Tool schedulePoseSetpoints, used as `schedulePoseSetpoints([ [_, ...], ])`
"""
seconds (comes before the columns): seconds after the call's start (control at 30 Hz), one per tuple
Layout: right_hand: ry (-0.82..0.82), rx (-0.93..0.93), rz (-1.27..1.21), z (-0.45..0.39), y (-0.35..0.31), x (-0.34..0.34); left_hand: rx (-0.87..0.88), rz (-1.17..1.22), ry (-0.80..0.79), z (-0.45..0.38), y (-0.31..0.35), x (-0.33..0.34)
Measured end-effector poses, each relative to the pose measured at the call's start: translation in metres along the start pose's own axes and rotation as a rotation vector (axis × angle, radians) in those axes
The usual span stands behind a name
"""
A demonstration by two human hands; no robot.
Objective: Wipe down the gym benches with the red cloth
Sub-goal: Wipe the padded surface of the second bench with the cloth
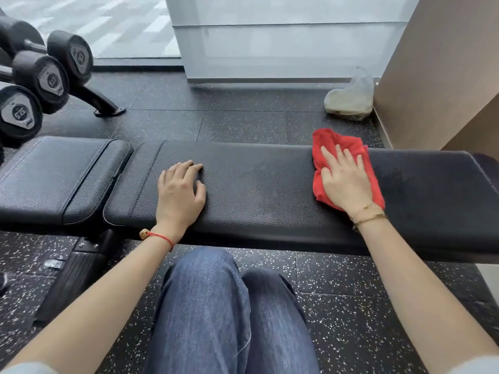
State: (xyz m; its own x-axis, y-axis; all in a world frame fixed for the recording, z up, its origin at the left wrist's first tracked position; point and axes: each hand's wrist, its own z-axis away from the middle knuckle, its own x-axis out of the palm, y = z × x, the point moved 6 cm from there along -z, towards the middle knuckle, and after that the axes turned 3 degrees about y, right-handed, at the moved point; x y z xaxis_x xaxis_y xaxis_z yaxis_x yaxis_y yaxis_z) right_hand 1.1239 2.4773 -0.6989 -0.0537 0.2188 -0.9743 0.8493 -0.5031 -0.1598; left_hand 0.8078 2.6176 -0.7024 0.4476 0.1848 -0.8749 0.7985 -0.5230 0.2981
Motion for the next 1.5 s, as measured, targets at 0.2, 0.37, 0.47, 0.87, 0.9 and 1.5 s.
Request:
schedulePoseSetpoints([
  [0.2,-0.045,-0.221,-0.023,-0.002,-0.103,0.016,-0.007,0.008,0.01,0.0,-0.001,0.0],
  [0.37,-0.087,-0.47,-0.077,0.049,-0.152,0.019,-0.014,0.009,-0.001,0.0,0.0,-0.002],
  [0.47,-0.098,-0.484,-0.11,0.068,-0.127,0.014,-0.011,0.009,-0.004,0.001,0.001,-0.002],
  [0.87,-0.131,-0.212,-0.148,0.035,-0.089,0.009,-0.02,-0.003,-0.016,0.0,0.001,-0.002],
  [0.9,-0.157,-0.22,-0.179,0.035,-0.091,0.01,-0.021,-0.002,-0.019,0.0,0.001,-0.003],
  [1.5,-0.048,0.105,-0.247,0.039,-0.047,-0.003,0.137,-0.02,-0.084,0.01,0.051,-0.01],
])
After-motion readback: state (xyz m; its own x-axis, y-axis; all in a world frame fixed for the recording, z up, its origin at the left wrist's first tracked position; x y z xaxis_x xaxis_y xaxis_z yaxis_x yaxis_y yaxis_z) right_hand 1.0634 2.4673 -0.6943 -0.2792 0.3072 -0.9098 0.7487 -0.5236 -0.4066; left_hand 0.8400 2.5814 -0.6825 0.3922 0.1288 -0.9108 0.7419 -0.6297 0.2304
